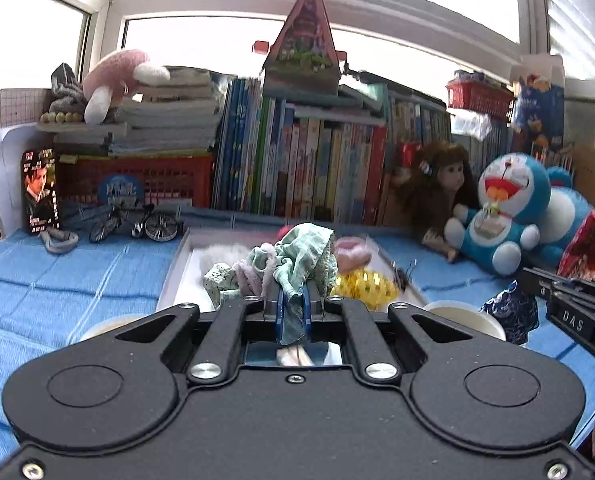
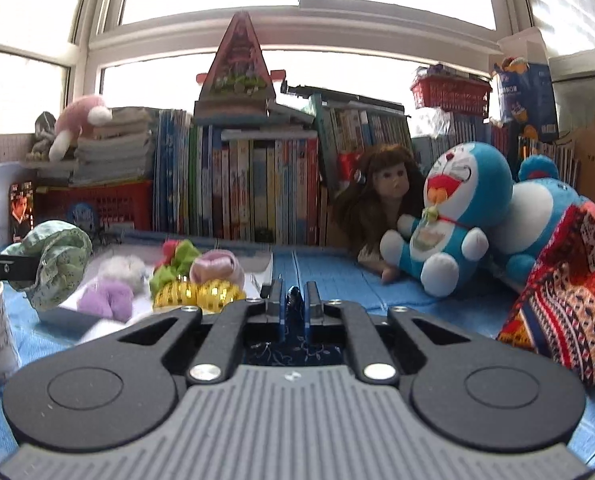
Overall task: Organize soft objects
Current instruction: 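Carry the mint cloth and blue floral pouch into the white tray with both grippers, then open both grippers in the tray and withdraw them toward the table, then move the left gripper to the white foam cube while the right gripper approaches the blue packet, then grasp and lift the foam cube with the left gripper while the right gripper lifts the blue packet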
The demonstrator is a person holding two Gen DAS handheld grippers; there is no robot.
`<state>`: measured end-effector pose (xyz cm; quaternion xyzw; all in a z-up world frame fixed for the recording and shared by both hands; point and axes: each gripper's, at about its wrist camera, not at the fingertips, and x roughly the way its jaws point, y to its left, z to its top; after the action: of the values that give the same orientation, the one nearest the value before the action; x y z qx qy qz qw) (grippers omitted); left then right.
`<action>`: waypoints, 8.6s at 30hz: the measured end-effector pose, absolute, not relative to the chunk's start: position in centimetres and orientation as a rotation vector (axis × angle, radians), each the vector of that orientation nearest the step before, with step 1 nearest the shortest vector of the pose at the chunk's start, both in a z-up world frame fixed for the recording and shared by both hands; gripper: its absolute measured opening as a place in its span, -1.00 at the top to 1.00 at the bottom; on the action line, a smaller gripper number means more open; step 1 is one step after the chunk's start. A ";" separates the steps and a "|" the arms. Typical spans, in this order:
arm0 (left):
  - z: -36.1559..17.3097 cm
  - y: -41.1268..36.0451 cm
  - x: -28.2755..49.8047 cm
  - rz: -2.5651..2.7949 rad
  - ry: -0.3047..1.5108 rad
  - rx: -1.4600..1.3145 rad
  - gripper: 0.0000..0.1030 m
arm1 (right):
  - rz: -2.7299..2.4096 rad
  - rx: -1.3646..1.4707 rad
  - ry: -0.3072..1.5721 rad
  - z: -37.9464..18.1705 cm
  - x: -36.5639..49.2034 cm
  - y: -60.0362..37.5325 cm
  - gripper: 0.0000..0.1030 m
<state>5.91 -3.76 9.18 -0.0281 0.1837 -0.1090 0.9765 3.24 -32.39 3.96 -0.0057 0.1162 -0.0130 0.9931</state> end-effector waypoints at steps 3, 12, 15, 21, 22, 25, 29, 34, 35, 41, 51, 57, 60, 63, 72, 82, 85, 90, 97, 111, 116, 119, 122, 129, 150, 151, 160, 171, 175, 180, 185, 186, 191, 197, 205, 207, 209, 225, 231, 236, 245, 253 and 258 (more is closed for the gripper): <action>10.5 -3.2 6.3 -0.221 0.353 -0.062 0.83 | -0.014 -0.002 0.224 4.8 3.4 -32.6 0.78; 12.8 -1.3 9.1 -0.249 0.417 -0.121 0.83 | 0.000 0.016 0.201 7.5 4.9 -33.1 0.78; 13.6 -1.0 10.3 -0.244 0.422 -0.109 0.83 | 0.018 0.006 0.199 8.6 6.0 -32.8 0.78; 14.5 -0.3 13.3 -0.262 0.505 -0.128 0.83 | 0.075 0.003 0.239 9.9 8.5 -31.6 0.78; 14.5 -0.3 13.7 -0.261 0.520 -0.127 0.83 | 0.088 0.002 0.250 10.0 8.9 -31.3 0.78; 14.1 0.0 15.2 -0.258 0.577 -0.124 0.83 | 0.134 0.006 0.294 10.1 10.2 -30.3 0.78; 13.0 0.2 17.1 -0.255 0.661 -0.135 0.83 | 0.194 0.009 0.360 9.9 12.0 -28.8 0.78; 11.8 0.7 19.4 -0.229 0.734 -0.149 0.83 | 0.223 -0.017 0.415 9.7 14.3 -26.7 0.78; 11.7 0.8 20.0 -0.218 0.740 -0.150 0.83 | 0.226 -0.017 0.425 9.9 14.9 -26.4 0.78; 11.9 0.9 22.9 -0.178 0.745 -0.148 0.83 | 0.219 -0.014 0.461 10.8 18.5 -24.7 0.78; 10.7 0.9 27.4 -0.154 0.790 -0.178 0.83 | 0.210 0.038 0.484 9.9 23.6 -23.8 0.78; 8.6 0.8 28.8 -0.140 0.848 -0.192 0.83 | 0.185 0.002 0.607 7.0 25.1 -23.5 0.78; 7.7 0.6 28.9 -0.151 0.882 -0.192 0.83 | 0.185 -0.013 0.648 6.4 25.2 -23.7 0.78; 7.2 0.4 29.0 -0.157 0.899 -0.191 0.83 | 0.182 -0.023 0.666 6.3 25.2 -23.7 0.78; 6.7 -0.1 29.0 -0.186 0.924 -0.200 0.79 | 0.198 -0.046 0.724 5.4 25.6 -23.0 0.79; 7.6 -0.3 27.8 -0.212 0.904 -0.185 0.52 | 0.207 -0.013 0.728 5.7 25.1 -23.3 0.23; 8.2 -0.3 27.1 -0.213 0.889 -0.185 0.41 | 0.215 0.006 0.725 6.1 24.7 -23.7 0.12; 9.4 -0.8 25.7 -0.231 0.867 -0.153 0.29 | 0.224 0.024 0.718 6.9 23.7 -24.2 -0.13; 11.1 -1.8 23.3 -0.253 0.811 -0.103 0.15 | 0.226 0.039 0.680 8.3 22.0 -25.0 -0.28; 12.8 -3.0 17.4 -0.303 0.710 -0.014 0.03 | 0.265 0.038 0.557 10.5 16.3 -26.5 -0.51; 12.8 -2.9 15.0 -0.346 0.686 -0.015 -0.01 | 0.273 0.011 0.501 10.9 13.8 -26.9 -0.58; 12.8 -3.0 13.5 -0.377 0.676 -0.024 -0.05 | 0.279 0.012 0.473 11.1 12.3 -27.5 -0.63; 12.6 -3.3 12.0 -0.399 0.653 -0.017 -0.08 | 0.279 0.024 0.445 11.2 10.9 -28.2 -0.66; 11.3 -4.2 8.7 -0.451 0.631 -0.012 -0.12 | 0.253 0.018 0.377 10.7 7.6 -29.8 -0.72; 5.2 -5.3 3.6 -0.392 0.485 0.004 -0.14 | 0.077 0.142 0.363 4.6 2.4 -35.8 -0.84; 5.0 -5.4 3.5 -0.393 0.483 0.003 -0.14 | 0.065 0.142 0.368 4.2 2.3 -36.0 -0.84; 3.4 -6.3 3.5 -0.390 0.495 0.017 -0.14 | -0.028 0.147 0.412 0.9 1.3 -37.6 -0.85; 2.6 -6.8 4.1 -0.341 0.486 -0.007 -0.05 | -0.119 0.165 0.464 -2.0 1.7 -38.7 -0.85; 2.1 -7.3 4.4 -0.340 0.498 -0.001 -0.03 | -0.130 0.172 0.474 -2.4 2.1 -38.9 -0.85; 1.8 -7.9 4.9 -0.331 0.501 -0.004 -0.03 | -0.142 0.180 0.481 -2.6 2.6 -39.0 -0.85; 1.6 -8.4 5.4 -0.325 0.498 0.004 -0.03 | -0.154 0.183 0.493 -2.9 3.3 -38.8 -0.85; 1.5 -8.5 5.5 -0.323 0.499 0.002 -0.03 | -0.157 0.183 0.496 -2.9 3.4 -38.8 -0.85; 1.6 -8.6 5.9 -0.320 0.496 -0.012 -0.02 | -0.158 0.182 0.504 -3.3 3.7 -38.6 -0.85; 1.6 -8.8 5.6 -0.336 0.496 -0.022 -0.02 | -0.148 0.171 0.513 -3.5 4.0 -38.4 -0.84; 1.2 -9.1 6.2 -0.326 0.505 -0.032 -0.02 | -0.144 0.160 0.517 -3.7 4.2 -38.1 -0.83; 1.2 -9.1 6.4 -0.322 0.504 -0.033 -0.02 | -0.142 0.155 0.519 -3.8 4.3 -38.1 -0.83; 1.1 -9.1 6.5 -0.320 0.505 -0.032 -0.02 | -0.141 0.149 0.521 -3.9 4.3 -38.0 -0.83; 0.1 -9.7 7.9 -0.291 0.527 -0.034 -0.02 | -0.142 0.106 0.522 -4.2 4.4 -37.4 -0.83; -0.1 -9.8 8.4 -0.278 0.533 -0.036 0.03 | -0.137 0.097 0.522 -4.1 4.4 -37.3 -0.77; -0.2 -9.6 8.6 -0.268 0.540 -0.041 0.17 | -0.132 0.077 0.522 -3.8 4.4 -36.9 -0.55; 0.9 -9.2 7.8 -0.264 0.508 -0.026 0.18 | -0.133 0.057 0.507 -3.5 4.0 -36.5 -0.10; 3.3 -8.1 6.6 -0.277 0.477 -0.063 0.18 | -0.094 0.108 0.442 -0.9 2.6 -36.5 -0.08; 5.3 -7.2 6.3 -0.296 0.460 -0.086 0.18 | -0.048 0.157 0.401 1.4 2.3 -36.7 -0.08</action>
<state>6.26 -7.25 5.35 -0.0426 0.2269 -0.1462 0.9619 2.31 -36.72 1.38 0.0778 0.1988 -0.0238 0.9767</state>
